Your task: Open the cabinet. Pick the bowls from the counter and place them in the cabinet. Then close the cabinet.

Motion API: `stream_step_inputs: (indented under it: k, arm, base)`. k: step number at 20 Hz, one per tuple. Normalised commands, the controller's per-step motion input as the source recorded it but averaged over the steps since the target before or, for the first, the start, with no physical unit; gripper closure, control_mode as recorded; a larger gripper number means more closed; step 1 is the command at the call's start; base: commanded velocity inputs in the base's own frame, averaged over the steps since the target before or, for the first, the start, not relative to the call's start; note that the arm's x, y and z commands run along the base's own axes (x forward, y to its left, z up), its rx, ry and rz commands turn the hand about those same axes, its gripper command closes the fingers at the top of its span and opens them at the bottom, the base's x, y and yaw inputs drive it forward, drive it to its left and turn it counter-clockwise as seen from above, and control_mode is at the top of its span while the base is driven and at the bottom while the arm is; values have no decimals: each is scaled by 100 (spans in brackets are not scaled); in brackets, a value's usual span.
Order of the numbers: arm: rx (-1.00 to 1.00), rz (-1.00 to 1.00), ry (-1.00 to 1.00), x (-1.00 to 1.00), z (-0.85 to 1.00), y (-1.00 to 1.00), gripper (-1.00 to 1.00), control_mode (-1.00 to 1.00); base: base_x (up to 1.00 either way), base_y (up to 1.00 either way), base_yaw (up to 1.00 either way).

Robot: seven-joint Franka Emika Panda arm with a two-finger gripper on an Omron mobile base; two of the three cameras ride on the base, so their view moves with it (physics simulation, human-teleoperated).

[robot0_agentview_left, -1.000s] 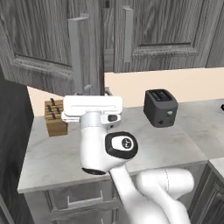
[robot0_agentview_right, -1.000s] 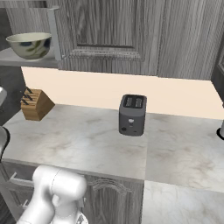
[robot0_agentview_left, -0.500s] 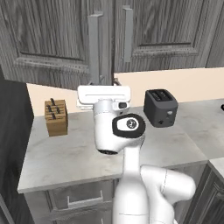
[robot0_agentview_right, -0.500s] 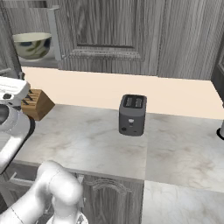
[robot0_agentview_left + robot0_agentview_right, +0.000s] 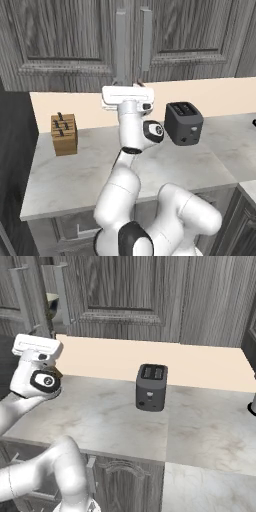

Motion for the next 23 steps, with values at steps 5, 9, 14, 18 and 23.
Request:
stream_step_inputs:
  k: [5, 9, 14, 18, 23]
  arm:
    - [4, 1, 2, 95, 1, -32, -100, -100]
    - [0, 7, 20, 100, 0, -9, -100, -100]
    - [1, 10, 23, 100, 0, -37, -100, -100]
    - [4, 11, 17, 100, 0, -64, -100, -100]
    - [9, 17, 16, 100, 0, -84, -100, -100]
  base:
    - [0, 0, 0]
    - [0, 0, 0]
    - [0, 0, 0]
    - [0, 0, 0]
    - [0, 0, 0]
